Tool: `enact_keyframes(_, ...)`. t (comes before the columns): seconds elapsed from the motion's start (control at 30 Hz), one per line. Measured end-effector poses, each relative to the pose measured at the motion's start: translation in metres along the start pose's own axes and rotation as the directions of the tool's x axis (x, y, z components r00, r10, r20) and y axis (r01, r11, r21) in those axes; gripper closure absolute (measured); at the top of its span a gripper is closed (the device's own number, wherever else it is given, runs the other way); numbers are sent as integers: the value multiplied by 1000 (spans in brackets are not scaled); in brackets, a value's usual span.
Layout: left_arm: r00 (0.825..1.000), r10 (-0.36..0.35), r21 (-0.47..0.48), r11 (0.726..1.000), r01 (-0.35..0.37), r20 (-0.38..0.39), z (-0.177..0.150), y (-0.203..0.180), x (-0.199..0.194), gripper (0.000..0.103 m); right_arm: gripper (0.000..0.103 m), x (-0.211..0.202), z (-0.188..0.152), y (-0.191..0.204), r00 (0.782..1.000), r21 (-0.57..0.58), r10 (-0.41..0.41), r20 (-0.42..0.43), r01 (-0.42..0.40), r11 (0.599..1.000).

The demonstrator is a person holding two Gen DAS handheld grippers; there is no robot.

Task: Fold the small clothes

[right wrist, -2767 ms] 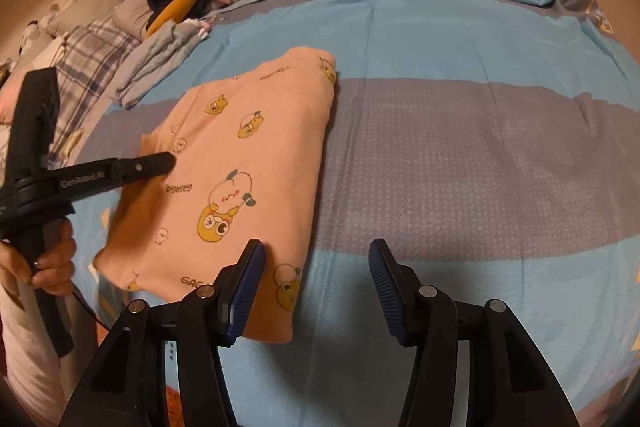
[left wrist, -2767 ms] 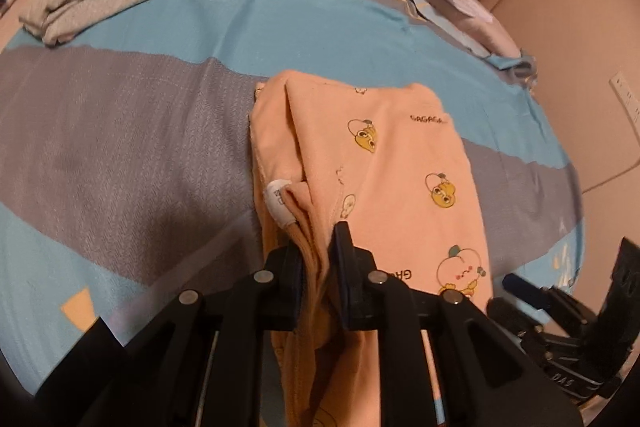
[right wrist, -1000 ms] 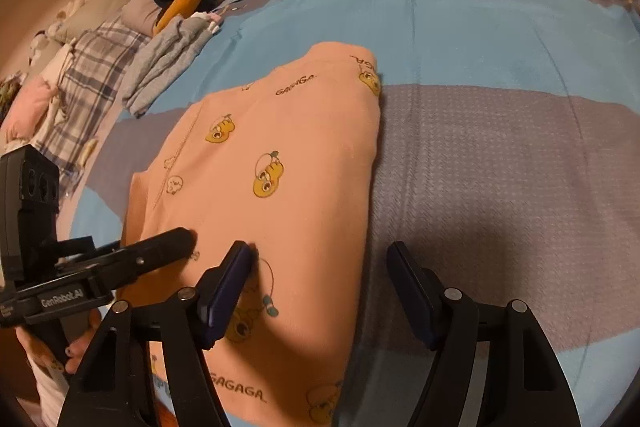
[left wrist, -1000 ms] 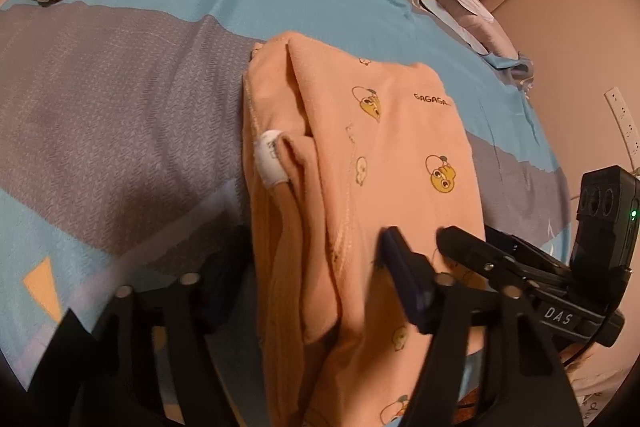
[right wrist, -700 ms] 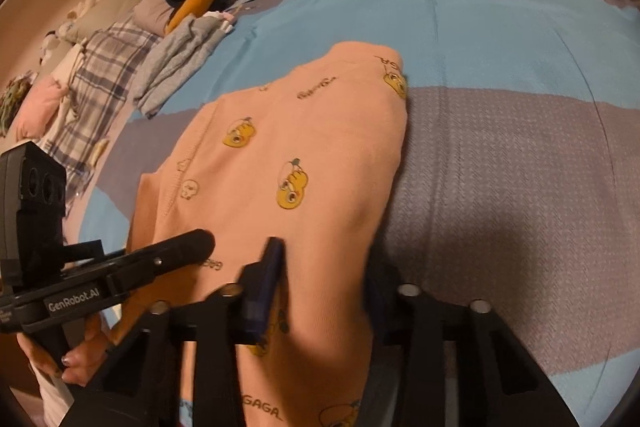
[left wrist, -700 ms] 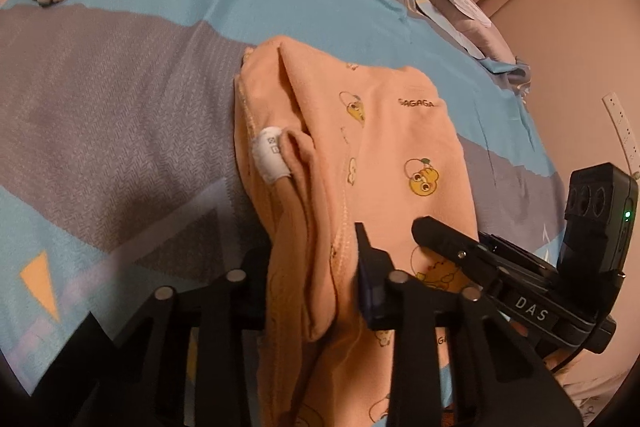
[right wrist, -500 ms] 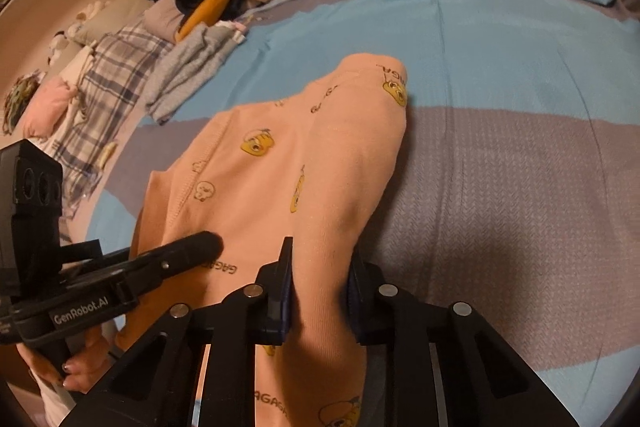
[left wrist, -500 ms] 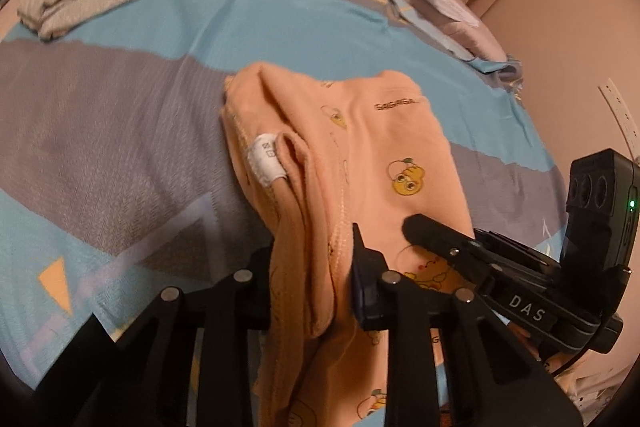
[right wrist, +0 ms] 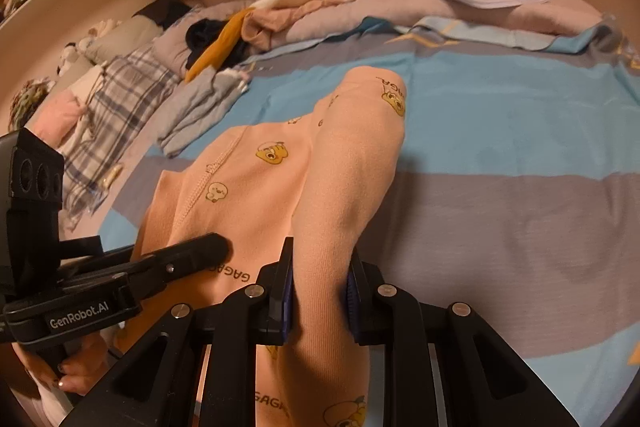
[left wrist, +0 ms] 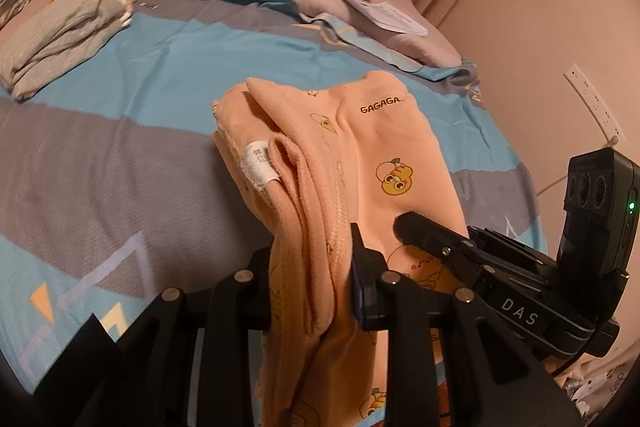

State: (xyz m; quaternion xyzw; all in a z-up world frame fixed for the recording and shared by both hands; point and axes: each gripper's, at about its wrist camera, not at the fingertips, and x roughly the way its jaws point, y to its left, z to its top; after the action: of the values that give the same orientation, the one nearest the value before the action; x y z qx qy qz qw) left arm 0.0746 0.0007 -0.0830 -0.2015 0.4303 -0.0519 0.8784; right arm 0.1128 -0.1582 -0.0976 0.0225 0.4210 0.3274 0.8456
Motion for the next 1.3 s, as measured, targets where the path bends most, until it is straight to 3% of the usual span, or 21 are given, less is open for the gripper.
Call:
enact_keyframes(0.23,1000,14,33,999,-13,-23,3,-17,30,77,80,4,0,-22,999,26,-49,-1,49,998)
enact_keyframes(0.5,994,58,25,998,-56,-97,-4,-12,71,76,80,30,-10,-45,995,75,-79,-68,84,994)
enact_keyframes(0.7,991,69,5,998,-69,-117,-8,-3,78,69,79,34,-15,-52,991,97,-99,-93,108,989)
enact_keyframes(0.8,990,79,7,997,-78,-117,-7,-4,74,61,69,31,-15,-54,987,101,-130,-95,139,985)
enact_keyframes(0.93,992,103,32,994,-101,-70,-5,-7,61,26,52,19,-15,-53,983,86,-176,-55,181,980)
enact_keyframes(1.03,993,118,59,991,-116,-28,-2,-11,42,13,27,4,-14,-53,981,93,-196,-13,196,976)
enact_keyframes(1.1,991,134,76,988,-133,2,0,-15,30,3,19,-9,-13,-52,978,99,-206,18,203,974)
enact_keyframes(1.17,988,150,91,984,-152,29,0,-18,18,1,11,-18,-12,-50,975,104,-221,38,216,971)
enact_keyframes(1.3,989,141,118,982,-146,46,-1,-22,-1,1,9,-40,-11,-42,969,97,-229,97,220,971)
